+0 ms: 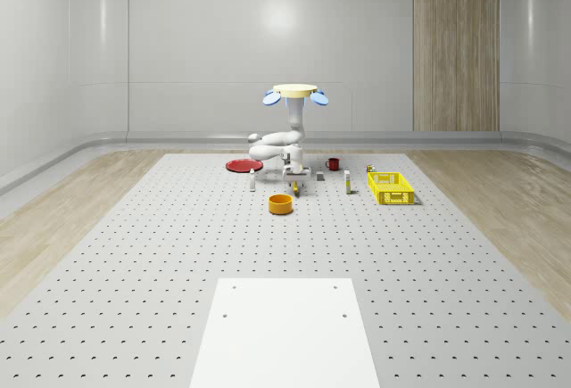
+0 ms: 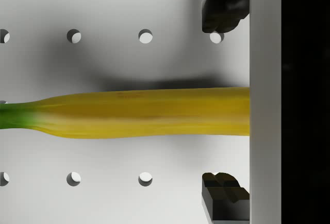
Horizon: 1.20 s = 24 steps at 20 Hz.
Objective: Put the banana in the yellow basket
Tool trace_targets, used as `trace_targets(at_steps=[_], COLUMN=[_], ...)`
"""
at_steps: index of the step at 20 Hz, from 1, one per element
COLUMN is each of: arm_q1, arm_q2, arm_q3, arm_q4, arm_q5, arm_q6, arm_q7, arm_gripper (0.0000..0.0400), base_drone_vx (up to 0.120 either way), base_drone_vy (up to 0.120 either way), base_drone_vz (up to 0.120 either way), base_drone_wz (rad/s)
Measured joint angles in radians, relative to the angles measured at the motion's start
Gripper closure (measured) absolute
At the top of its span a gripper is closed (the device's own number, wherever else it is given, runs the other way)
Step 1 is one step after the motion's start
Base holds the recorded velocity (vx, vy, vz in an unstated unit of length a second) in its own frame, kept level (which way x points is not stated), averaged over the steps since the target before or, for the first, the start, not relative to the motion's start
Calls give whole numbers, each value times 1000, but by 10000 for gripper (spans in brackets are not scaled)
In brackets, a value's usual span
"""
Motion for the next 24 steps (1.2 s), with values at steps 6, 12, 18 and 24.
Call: trace_targets(at_steps=[6, 12, 18, 24], arm_q1=[9, 14, 12, 9], arm_q2=[-30, -52, -66, -75], arm_q3=[-52, -99, -120, -124], arm_q4=[11, 23, 30, 33], arm_q5=[-43, -83, -100, -103], arm_q6=[45, 83, 105, 114], arm_q7=[-14, -25, -27, -37], arm_gripper=[0, 0, 141, 209], base_drone_vx=[0, 0, 0, 0], base_drone_vy=[0, 0, 0, 0], base_drone_vz=[0, 0, 0, 0], base_drone_wz=[0, 0, 0, 0])
